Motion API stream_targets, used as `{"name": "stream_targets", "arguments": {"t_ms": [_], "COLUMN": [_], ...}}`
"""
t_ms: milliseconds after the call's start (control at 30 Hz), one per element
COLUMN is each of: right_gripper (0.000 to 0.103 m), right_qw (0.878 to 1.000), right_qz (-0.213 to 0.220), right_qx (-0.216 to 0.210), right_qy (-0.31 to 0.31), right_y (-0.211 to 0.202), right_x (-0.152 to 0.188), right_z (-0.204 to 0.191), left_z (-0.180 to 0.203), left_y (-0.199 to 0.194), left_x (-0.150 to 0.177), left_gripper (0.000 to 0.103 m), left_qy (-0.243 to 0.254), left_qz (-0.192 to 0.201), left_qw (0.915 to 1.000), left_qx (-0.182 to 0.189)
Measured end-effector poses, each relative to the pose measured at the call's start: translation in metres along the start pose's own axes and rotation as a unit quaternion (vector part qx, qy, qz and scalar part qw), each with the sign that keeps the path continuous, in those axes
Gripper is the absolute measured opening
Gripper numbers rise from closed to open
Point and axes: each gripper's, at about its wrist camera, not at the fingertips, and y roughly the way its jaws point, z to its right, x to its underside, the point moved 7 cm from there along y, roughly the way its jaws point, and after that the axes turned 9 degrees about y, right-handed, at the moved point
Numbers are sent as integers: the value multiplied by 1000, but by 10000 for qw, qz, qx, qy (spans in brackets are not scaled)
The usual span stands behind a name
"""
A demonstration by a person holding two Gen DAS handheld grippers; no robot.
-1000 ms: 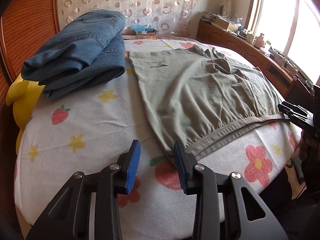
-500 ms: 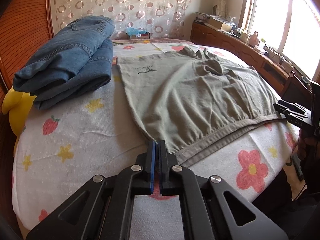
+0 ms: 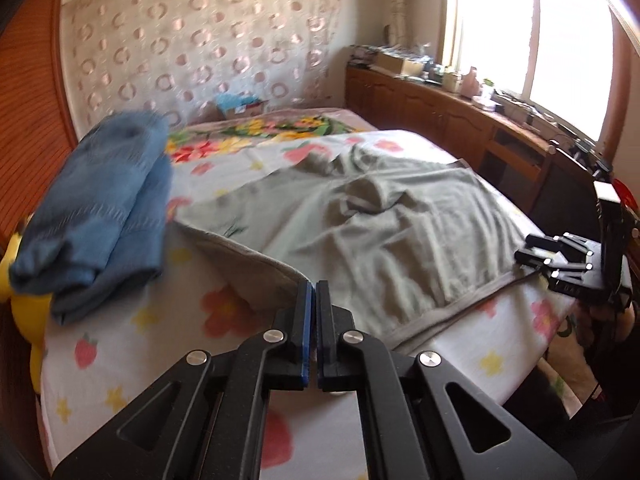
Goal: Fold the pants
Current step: 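Lift the hem with both grippers, fold it onto the waistband, open both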
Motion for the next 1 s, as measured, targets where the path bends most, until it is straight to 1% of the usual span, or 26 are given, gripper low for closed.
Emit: {"name": "stream_targets", "arguments": {"t_ms": [133,200,567,733,833,933,1000], "right_gripper": [55,55,55,55,55,55,55], "right_qw": [9999,9998,9991,9987,9985,9984,9981], "right_qz": [21,44,151,173,197,239,263], "right_qx": [-43,-70,-237,-331,-362,-387,-417], "right_qy": [99,158,327,355,353,332,366], "right_y": [-3,-5,-12,-12,-12,-13,-13], "right_x": [1,2,9,10,10,10,10], "right_z": [5,8,18,19,19,19,19], "left_z": [20,34,97,125,129,137,147], "left_y": [3,7,27,32,37,41,42], "left_x": [-21,-33,-77,-92,-99,-102,-105], "left_gripper": [3,3,2,2,2,2,2], "left_qy": [237,351,870,1069,1026,1084,1102], "left_qz": [77,102,140,151,144,82,70], "left_qw": [9996,9989,9941,9914,9915,9910,9895], "left_qx": [159,303,635,743,782,788,928]}}
